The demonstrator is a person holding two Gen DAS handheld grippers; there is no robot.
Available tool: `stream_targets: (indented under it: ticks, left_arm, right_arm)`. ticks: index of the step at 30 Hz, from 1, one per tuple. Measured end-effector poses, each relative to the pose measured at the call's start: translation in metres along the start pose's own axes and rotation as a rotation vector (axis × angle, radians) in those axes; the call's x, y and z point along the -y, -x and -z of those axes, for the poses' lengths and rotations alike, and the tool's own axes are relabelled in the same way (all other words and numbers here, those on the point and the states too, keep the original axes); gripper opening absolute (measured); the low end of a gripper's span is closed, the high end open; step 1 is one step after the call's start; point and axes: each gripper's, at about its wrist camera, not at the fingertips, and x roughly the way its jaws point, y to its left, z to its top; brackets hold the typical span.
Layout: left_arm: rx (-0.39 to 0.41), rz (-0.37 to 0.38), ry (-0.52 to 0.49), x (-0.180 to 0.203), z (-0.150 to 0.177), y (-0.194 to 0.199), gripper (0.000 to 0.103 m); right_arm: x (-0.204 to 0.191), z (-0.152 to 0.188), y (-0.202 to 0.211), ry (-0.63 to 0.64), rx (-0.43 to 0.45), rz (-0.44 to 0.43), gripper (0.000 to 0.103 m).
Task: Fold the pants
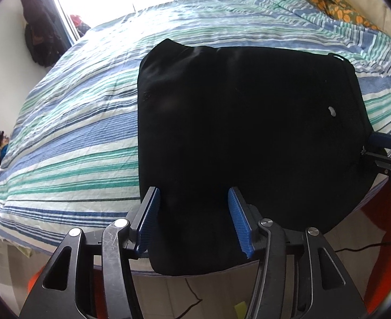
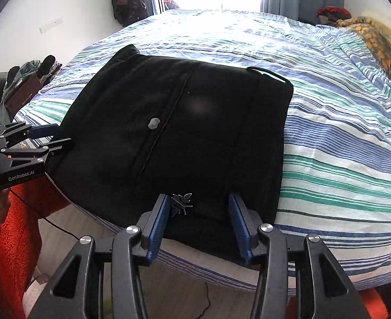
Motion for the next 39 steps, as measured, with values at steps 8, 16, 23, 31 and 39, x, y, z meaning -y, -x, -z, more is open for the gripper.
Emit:
stream_targets:
  ticks: [8, 16, 23, 31, 39]
  left_arm:
    - [0.001, 0.002, 0.003, 0.0, 0.0, 0.0, 0.055]
    - [-0.007, 0.001, -0.002, 0.0, -0.001, -0.001, 0.055]
    - [-0.017, -0.002, -0.002, 0.0, -0.005, -0.003, 0.058]
    - [0.038, 0.086, 0.2, -0.061, -0.017, 0.018, 0.073]
    - [-0.154, 0.352, 0.34, -0.091, -0.024, -0.045, 0.082]
  right_arm:
    - [0.0, 0.001, 0.0, 0.004, 0.002, 0.005, 0.047]
    - [0.0, 0.002, 0.0, 0.005, 0.003, 0.003, 0.047]
    - [0.001, 0.003, -0.001, 0.012, 0.005, -0.002, 0.048]
    - [0.045, 0.002, 0.052, -0.154, 0.181, -0.13, 0.067]
    - [0.103, -0.011, -0.012, -0.357, -0.066, -0.345, 0.072]
